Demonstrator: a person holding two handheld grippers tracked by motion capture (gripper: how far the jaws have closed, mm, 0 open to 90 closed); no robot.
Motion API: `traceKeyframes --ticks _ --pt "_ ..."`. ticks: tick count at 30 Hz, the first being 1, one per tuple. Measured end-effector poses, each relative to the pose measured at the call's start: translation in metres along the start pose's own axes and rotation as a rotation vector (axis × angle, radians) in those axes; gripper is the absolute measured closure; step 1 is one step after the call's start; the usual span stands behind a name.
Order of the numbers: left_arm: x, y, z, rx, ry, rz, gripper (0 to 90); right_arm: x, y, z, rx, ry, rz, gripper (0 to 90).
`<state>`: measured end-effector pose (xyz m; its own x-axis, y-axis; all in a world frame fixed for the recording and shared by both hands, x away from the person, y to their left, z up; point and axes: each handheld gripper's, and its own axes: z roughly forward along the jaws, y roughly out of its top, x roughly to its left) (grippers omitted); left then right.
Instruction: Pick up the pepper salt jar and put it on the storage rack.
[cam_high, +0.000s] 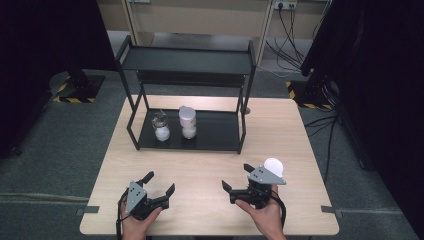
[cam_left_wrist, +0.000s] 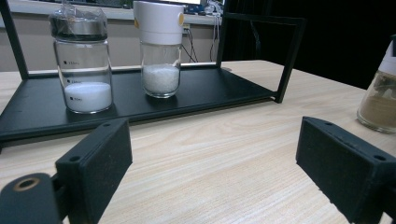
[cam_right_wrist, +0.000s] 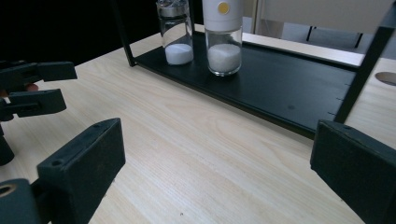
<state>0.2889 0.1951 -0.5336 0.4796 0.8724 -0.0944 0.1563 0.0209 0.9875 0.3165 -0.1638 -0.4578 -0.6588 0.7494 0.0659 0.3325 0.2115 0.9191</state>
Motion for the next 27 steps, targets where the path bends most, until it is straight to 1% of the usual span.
traceKeyframes --ticks 7,12,13,15,16,22,24,27 --pt "0.000 0.000 0.000 0.001 0.001 -0.001 10.3 -0.009 -0.003 -0.024 -0.043 -0.062 0.003 3.5" --pt "0.000 0.000 0.000 -0.001 0.002 0.000 10.3 -0.020 -0.001 -0.036 -0.078 -0.108 0.014 4.0" --pt "0.000 0.000 0.000 -0.001 0.002 0.000 10.3 -0.022 0.000 -0.038 -0.083 -0.123 0.013 4.0" --pt "0.000 0.000 0.000 -0.002 0.001 -0.001 10.3 -0.024 0.001 -0.043 -0.106 -0.132 0.023 4.0" --pt "0.000 0.000 0.000 -0.001 0.001 -0.001 10.3 -0.025 0.003 -0.045 -0.111 -0.138 0.018 4.0" --pt "0.000 0.000 0.000 -0.003 0.000 -0.002 10.3 -0.039 0.002 -0.050 -0.117 -0.181 0.041 3.9" --pt "0.000 0.000 0.000 -0.002 0.000 -0.004 10.3 -0.044 -0.001 -0.052 -0.119 -0.204 0.050 3.9" --pt "0.000 0.000 0.000 -0.001 0.000 -0.001 10.3 -0.052 -0.007 -0.053 -0.109 -0.224 0.065 3.8"
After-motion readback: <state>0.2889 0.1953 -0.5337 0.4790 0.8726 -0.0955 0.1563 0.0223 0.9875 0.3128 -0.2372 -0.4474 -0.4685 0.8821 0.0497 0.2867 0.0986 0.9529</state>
